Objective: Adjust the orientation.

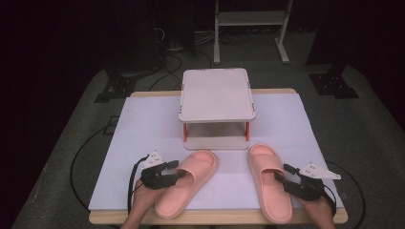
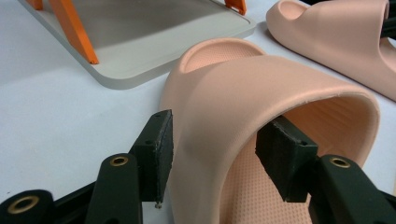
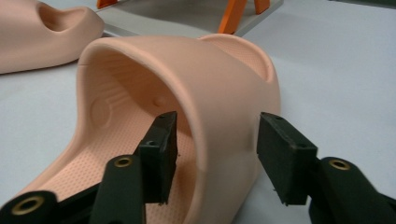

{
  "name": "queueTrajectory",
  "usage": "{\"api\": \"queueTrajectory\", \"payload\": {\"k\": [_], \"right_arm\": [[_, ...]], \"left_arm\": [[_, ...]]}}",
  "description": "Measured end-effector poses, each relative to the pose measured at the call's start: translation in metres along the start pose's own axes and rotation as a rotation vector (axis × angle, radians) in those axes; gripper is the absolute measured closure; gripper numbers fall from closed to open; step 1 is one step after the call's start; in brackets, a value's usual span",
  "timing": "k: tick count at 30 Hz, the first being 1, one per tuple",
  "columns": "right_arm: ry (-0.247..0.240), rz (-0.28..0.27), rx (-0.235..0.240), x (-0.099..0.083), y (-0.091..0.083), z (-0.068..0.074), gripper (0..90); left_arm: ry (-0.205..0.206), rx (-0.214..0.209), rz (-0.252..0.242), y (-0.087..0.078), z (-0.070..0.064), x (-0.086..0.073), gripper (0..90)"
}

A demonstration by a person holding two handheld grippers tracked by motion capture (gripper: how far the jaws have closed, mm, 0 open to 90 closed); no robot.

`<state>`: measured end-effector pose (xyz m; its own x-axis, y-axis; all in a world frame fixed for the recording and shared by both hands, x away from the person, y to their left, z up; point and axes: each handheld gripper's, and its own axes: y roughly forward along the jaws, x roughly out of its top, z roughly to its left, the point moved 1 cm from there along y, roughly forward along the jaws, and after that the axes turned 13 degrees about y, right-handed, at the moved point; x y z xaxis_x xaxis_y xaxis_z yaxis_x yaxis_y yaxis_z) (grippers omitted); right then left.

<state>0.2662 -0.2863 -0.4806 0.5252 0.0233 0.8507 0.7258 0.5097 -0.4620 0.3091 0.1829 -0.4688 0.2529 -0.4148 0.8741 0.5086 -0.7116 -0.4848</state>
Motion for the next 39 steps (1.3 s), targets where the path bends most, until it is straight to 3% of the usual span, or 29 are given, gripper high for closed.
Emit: {"api": "queueTrajectory", "payload": {"k": [6, 15, 21, 39], "right_arm": [[-0.011, 0.006, -0.034, 0.002, 0.002, 0.000, 57.5], [-0.035, -0.009, -0.063, 0.003, 0.003, 0.003, 64.1], [-0.060, -0.003, -0.049, 0.004, 0.006, 0.010, 68.2], [-0.067, 0.017, 0.002, 0.004, 0.005, 0.019, 74.6]], "left_arm": [[0.018, 0.005, 0.027, 0.002, -0.001, -0.001, 52.0], [0.009, 0.026, 0.016, 0.001, 0.000, 0.000, 60.6], [0.007, 0.042, 0.012, 0.000, -0.001, 0.000, 63.9], [-0.023, 0.019, -0.014, 0.001, -0.004, 0.002, 67.1]]}}
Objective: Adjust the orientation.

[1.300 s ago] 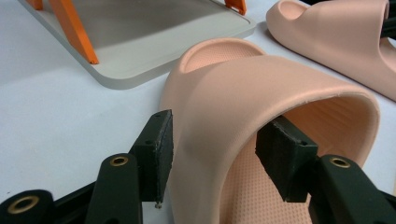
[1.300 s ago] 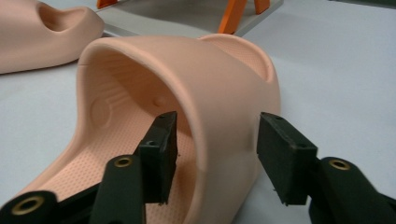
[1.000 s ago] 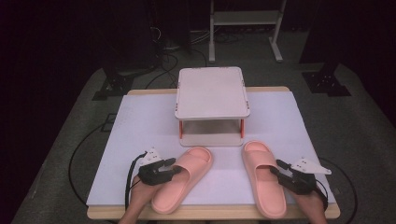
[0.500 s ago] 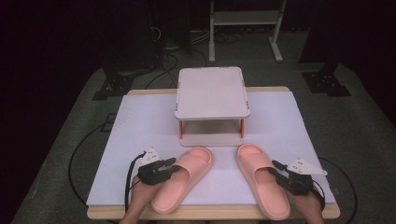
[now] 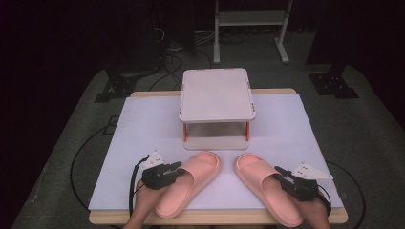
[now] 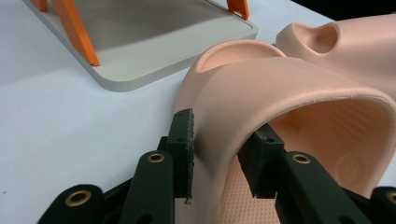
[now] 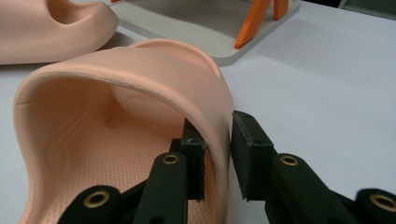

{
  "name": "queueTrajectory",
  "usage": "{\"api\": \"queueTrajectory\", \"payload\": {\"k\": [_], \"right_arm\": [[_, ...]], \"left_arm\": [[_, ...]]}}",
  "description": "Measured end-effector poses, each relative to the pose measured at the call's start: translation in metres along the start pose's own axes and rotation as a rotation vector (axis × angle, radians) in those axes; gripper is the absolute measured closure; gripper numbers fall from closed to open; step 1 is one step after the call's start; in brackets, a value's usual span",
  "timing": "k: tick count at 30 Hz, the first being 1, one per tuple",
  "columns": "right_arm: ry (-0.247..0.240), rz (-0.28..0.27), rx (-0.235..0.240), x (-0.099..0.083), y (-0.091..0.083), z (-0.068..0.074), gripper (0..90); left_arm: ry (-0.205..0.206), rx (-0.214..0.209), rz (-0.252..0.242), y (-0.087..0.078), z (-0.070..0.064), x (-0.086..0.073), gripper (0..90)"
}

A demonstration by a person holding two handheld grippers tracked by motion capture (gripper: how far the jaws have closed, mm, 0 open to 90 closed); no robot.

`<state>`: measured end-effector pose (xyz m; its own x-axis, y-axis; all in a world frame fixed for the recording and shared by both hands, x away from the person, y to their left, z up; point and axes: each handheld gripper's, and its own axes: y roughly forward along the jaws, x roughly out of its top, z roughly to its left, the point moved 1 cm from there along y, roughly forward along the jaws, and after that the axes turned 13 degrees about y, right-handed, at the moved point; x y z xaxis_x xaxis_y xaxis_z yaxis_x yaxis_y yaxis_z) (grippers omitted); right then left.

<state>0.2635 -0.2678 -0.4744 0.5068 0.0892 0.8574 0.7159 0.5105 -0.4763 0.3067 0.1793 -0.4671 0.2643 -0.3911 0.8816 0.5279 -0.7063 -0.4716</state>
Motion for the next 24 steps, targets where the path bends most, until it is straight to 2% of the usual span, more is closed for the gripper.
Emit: {"api": "queueTrajectory", "payload": {"k": [10, 19, 24], "right_arm": [[0.022, -0.011, 0.042, 0.004, 0.000, 0.007, 77.8], [0.051, -0.033, 0.055, 0.007, -0.003, 0.008, 78.7], [0.050, -0.038, 0.061, 0.009, -0.003, 0.010, 78.8]], "left_arm": [[-0.012, -0.011, -0.015, 0.000, 0.000, 0.000, 68.1], [-0.029, -0.022, -0.036, -0.005, 0.001, 0.002, 68.1], [-0.032, -0.030, -0.043, -0.007, 0.001, 0.002, 68.5]]}}
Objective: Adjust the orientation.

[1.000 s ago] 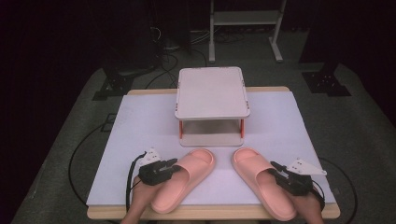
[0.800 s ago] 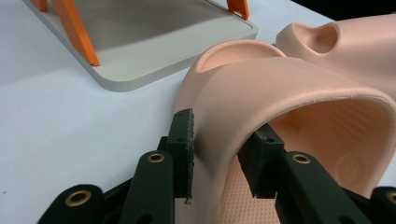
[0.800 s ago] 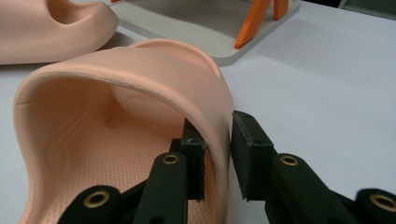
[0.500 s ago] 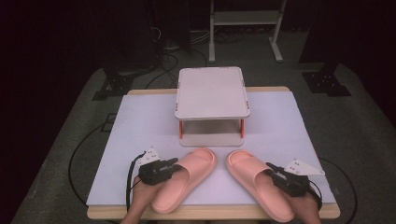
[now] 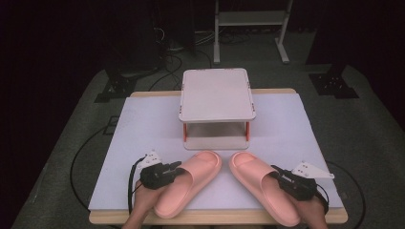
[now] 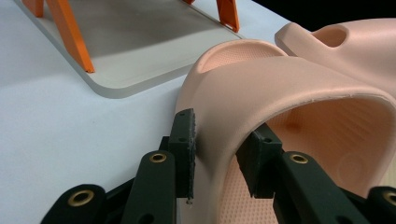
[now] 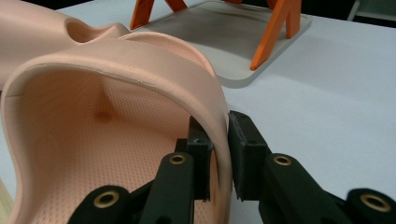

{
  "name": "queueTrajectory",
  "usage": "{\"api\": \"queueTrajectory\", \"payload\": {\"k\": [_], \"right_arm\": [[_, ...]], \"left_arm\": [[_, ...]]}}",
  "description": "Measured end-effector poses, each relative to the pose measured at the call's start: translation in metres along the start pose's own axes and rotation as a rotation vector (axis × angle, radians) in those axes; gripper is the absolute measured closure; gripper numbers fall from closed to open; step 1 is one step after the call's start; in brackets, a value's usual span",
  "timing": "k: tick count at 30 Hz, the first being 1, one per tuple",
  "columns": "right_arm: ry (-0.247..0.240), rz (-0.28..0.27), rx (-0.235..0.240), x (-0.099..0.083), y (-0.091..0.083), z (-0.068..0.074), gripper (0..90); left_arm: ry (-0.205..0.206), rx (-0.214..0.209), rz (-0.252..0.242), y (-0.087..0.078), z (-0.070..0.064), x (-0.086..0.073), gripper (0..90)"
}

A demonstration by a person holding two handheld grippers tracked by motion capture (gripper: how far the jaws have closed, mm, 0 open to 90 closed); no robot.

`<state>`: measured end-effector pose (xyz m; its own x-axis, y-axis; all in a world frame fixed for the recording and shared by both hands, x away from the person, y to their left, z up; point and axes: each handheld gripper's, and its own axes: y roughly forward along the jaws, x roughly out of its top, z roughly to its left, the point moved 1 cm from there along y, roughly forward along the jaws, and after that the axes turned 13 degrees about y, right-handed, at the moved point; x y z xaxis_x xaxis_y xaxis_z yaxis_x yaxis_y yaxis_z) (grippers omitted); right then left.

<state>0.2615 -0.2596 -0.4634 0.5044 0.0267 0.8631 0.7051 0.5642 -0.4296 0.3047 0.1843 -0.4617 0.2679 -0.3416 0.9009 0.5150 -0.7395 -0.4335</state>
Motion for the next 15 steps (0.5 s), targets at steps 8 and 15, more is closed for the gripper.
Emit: {"api": "queueTrajectory", "payload": {"k": [8, 15], "right_arm": [[0.002, -0.016, 0.015, 0.006, -0.002, 0.006, 79.6], [0.002, -0.031, 0.024, 0.012, -0.005, 0.009, 79.8]], "left_arm": [[-0.005, -0.005, -0.025, -0.007, 0.001, 0.003, 68.6], [0.001, -0.008, -0.039, -0.015, 0.001, 0.010, 69.0]]}}
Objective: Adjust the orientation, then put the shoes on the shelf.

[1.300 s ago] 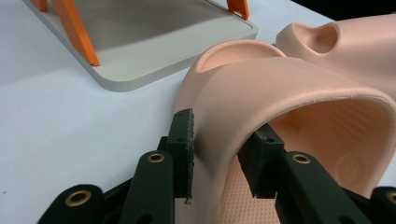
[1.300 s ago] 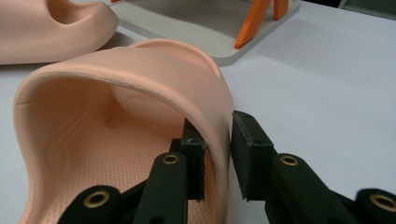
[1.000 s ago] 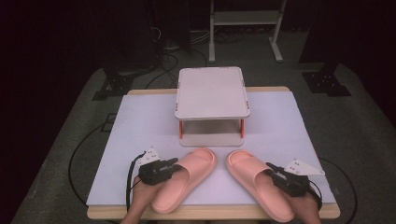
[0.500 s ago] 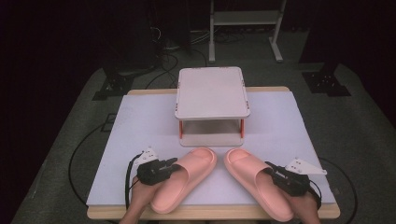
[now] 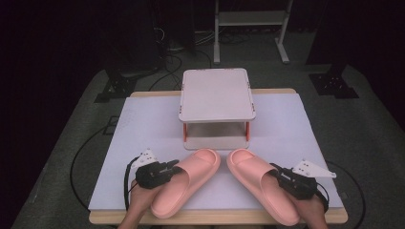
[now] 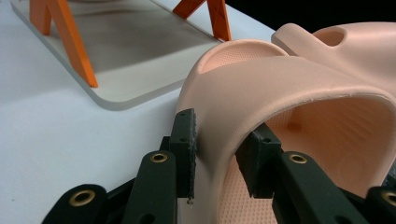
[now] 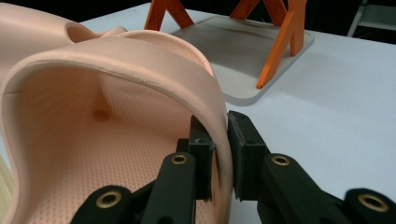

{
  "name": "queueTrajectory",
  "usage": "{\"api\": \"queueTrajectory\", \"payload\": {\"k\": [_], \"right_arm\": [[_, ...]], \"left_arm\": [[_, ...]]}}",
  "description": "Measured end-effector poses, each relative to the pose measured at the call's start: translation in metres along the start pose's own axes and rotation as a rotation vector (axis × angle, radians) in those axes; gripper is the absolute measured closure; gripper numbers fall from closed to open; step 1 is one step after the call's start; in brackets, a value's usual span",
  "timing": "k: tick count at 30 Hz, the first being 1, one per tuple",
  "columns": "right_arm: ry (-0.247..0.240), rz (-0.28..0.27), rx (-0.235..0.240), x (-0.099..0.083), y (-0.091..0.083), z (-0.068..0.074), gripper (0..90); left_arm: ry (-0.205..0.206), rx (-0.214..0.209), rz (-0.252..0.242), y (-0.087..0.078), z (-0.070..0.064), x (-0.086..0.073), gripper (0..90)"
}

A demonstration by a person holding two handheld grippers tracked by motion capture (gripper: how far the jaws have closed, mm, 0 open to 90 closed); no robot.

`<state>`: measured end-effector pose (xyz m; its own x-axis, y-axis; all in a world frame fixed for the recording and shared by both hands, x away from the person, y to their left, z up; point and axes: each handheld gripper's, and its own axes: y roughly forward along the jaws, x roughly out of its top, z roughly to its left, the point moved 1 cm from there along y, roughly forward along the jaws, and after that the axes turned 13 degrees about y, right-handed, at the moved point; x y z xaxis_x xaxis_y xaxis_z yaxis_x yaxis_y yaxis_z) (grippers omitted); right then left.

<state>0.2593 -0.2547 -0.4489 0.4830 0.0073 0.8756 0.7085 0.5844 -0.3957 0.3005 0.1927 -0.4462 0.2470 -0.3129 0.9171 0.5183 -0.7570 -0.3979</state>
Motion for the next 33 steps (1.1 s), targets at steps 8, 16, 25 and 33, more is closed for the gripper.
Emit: {"api": "queueTrajectory", "payload": {"k": [8, 16, 25, 33], "right_arm": [[0.003, -0.023, 0.015, 0.010, -0.007, 0.005, 79.9], [-0.006, -0.058, 0.035, 0.025, -0.017, 0.015, 80.5], [-0.024, -0.094, 0.047, 0.049, -0.031, 0.022, 80.5], [-0.037, -0.115, 0.055, 0.063, -0.035, 0.027, 80.4]], "left_arm": [[0.017, -0.007, -0.022, -0.012, -0.002, 0.016, 69.2], [0.036, -0.018, -0.033, -0.021, -0.003, 0.031, 69.2], [0.055, -0.019, -0.043, -0.031, -0.005, 0.048, 69.2], [0.089, -0.023, -0.048, -0.035, -0.004, 0.066, 69.2]]}}
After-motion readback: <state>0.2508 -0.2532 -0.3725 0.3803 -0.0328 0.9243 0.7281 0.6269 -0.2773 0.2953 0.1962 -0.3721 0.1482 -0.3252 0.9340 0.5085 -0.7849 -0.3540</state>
